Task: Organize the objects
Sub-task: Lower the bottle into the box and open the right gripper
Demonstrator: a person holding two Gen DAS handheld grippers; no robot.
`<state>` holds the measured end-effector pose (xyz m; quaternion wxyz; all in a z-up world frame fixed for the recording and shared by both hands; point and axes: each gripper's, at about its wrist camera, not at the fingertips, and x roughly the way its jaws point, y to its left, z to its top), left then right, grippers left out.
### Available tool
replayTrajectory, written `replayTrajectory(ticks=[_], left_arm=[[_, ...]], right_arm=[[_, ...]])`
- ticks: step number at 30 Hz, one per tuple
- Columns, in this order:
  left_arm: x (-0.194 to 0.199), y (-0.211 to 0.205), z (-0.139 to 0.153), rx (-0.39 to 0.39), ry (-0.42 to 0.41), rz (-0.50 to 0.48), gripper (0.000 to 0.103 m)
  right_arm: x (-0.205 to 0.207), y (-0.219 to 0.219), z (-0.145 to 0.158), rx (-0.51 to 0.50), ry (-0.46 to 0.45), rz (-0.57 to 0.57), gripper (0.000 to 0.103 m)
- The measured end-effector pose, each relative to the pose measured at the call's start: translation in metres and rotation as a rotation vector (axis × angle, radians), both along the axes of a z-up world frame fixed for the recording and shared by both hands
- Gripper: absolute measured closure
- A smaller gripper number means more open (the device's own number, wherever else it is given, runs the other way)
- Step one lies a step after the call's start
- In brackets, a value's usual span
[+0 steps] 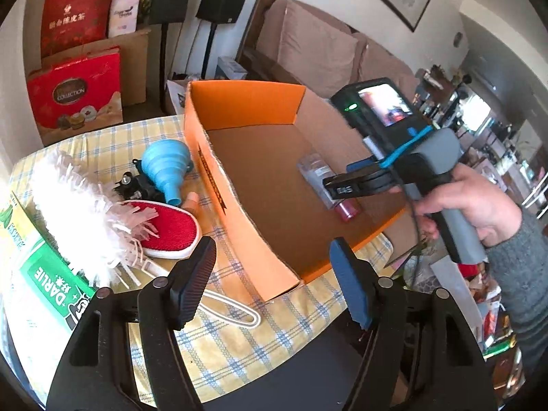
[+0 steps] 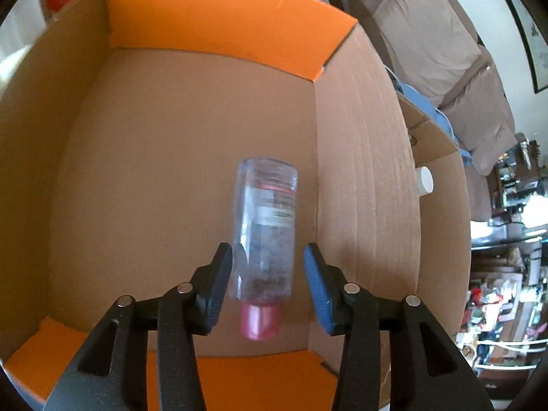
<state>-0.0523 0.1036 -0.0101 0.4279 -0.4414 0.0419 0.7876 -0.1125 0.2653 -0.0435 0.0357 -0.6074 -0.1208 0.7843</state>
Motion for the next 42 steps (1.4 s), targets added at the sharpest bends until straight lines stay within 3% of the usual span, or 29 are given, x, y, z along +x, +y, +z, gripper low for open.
replayTrajectory(ticks=[5,8,12,27,35,39,42], left_arm=[[0.0,-0.006,0.002,0.014,-0.01,-0.003,0.036],[0.002,-0.007,0.003,0.016,-0.009,-0.003,0.036],[0.004,-0.007,0.001,0.009,-0.012,-0.008,0.036],[0.001,-0.007,-0.002,0.006,-0.027,-0.012,0.036],[0.002,-0.008,-0.002,0.005,-0.024,-0.01,0.036],[0.001,-0.013,-0.004,0.0,-0.024,0.001,0.035],[-0.002,-0.021,-0.003,0.002,-0.022,0.025,0.026]], right_arm=[[0.011,0.01,0.028,-0.103,0.029,-0.022,0.06],[0.005,0.007,0.03,-0.144,0.002,-0.042,0.059],[-0.019,0.012,0.003,-0.191,-0.044,-0.059,0.059],[-0.031,0.008,-0.012,-0.122,-0.095,-0.029,0.059],[-0.023,-0.007,-0.013,0.106,-0.11,0.015,0.059],[-0.026,-0.002,-0.011,0.082,-0.119,-0.027,0.059],[-0.026,-0.006,0.009,0.055,-0.081,-0.04,0.061]])
